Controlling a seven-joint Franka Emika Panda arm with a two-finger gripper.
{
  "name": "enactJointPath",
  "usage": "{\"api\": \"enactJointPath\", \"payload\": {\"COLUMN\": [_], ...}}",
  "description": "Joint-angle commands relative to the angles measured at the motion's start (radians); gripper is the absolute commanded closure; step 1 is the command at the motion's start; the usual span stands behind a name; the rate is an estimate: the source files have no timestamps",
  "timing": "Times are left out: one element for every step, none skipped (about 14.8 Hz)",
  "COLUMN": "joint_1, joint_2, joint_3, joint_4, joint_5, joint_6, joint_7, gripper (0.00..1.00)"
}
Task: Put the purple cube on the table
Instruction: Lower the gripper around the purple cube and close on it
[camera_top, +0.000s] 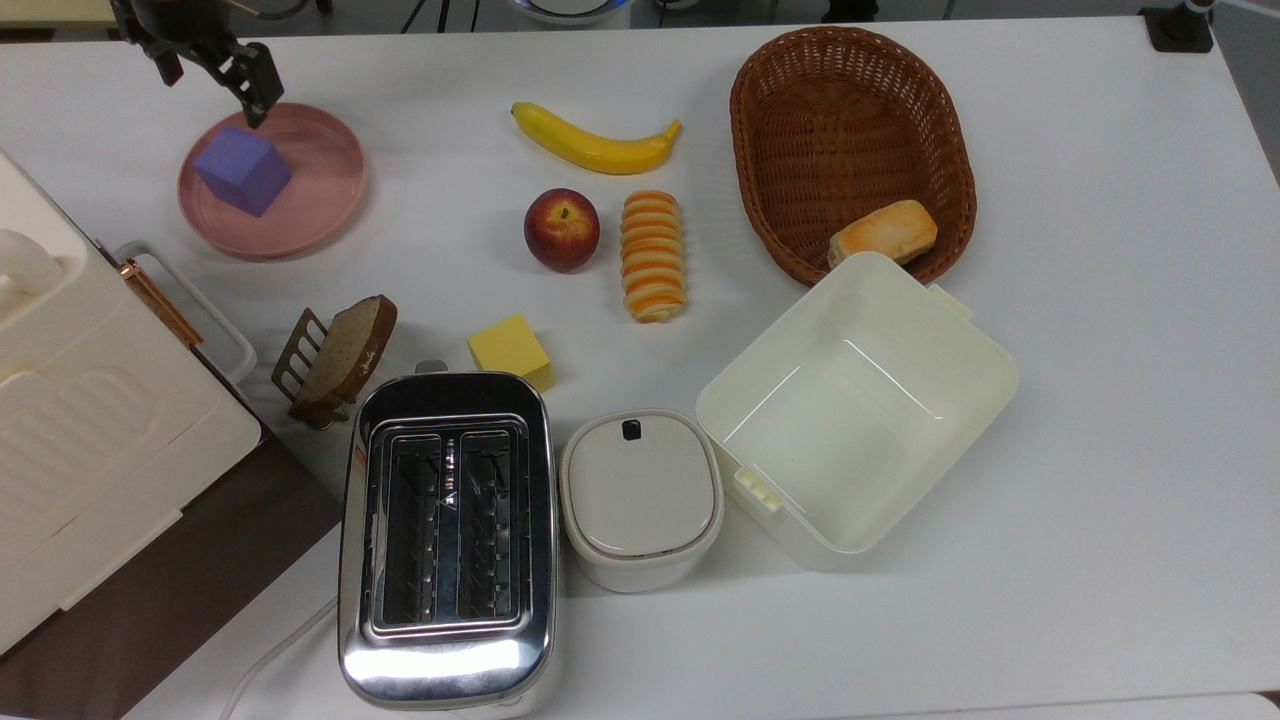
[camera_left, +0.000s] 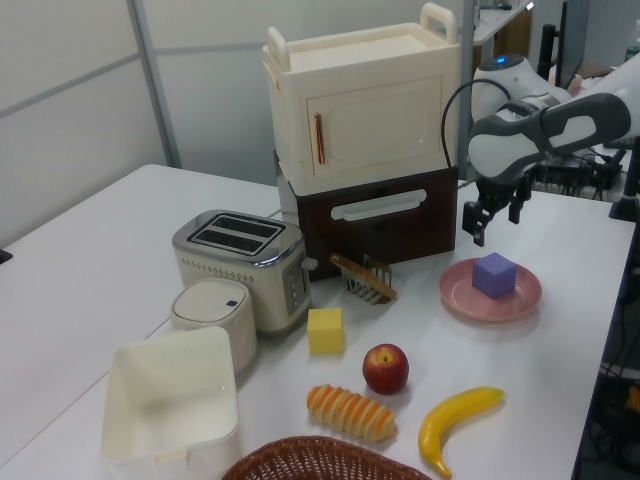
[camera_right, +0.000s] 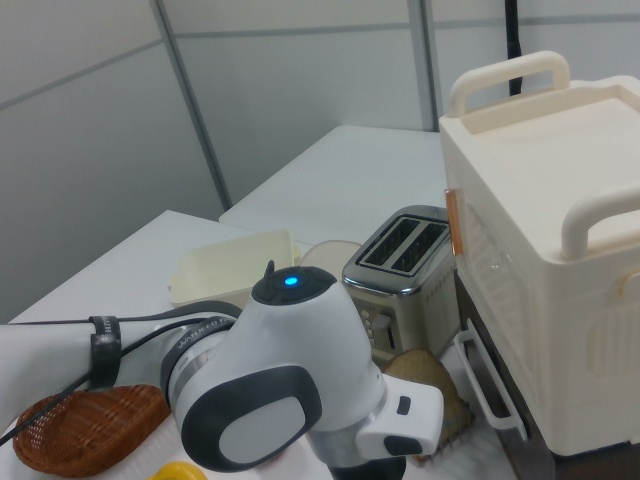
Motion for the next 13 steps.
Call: {"api": "enactJointPath", "payload": {"joint_1": [-0.012,-0.012,-0.017,-0.018,-0.019,-0.019,-0.019,-0.019,-0.020,-0.019,-0.019,-0.019,-0.019], "joint_2": [0.003,0.004,0.007,0.012,0.017,0.023,0.026,0.036,0.043,0.053,0.059,0.066,0.079], "joint_3": [0.000,0.000,-0.003,-0.027,-0.037,-0.040,-0.043,-0.044,-0.046,-0.055,-0.063,-0.066,-0.066], "joint_4": [-0.029,-0.029,-0.032,-0.031,-0.031,-0.031,-0.031,-0.032,-0.032,-0.031,-0.031,-0.031,-0.031], "joint_5": [0.000,0.009,0.069,0.145,0.172,0.183,0.186,0.190,0.204,0.221,0.242,0.253,0.253], "joint_6": [0.033,0.042,0.074,0.079,0.081,0.081,0.081,0.081,0.081,0.081,0.082,0.088,0.096], "joint_7": [-0.214,-0.211,-0.209,-0.209,-0.209,-0.211,-0.209,-0.209,-0.208,-0.208,-0.208,-0.208,-0.208], "gripper": [0.00,0.00,0.00,0.00,0.00,0.00,0.00,0.00,0.00,0.00,0.00,0.00,0.00]}}
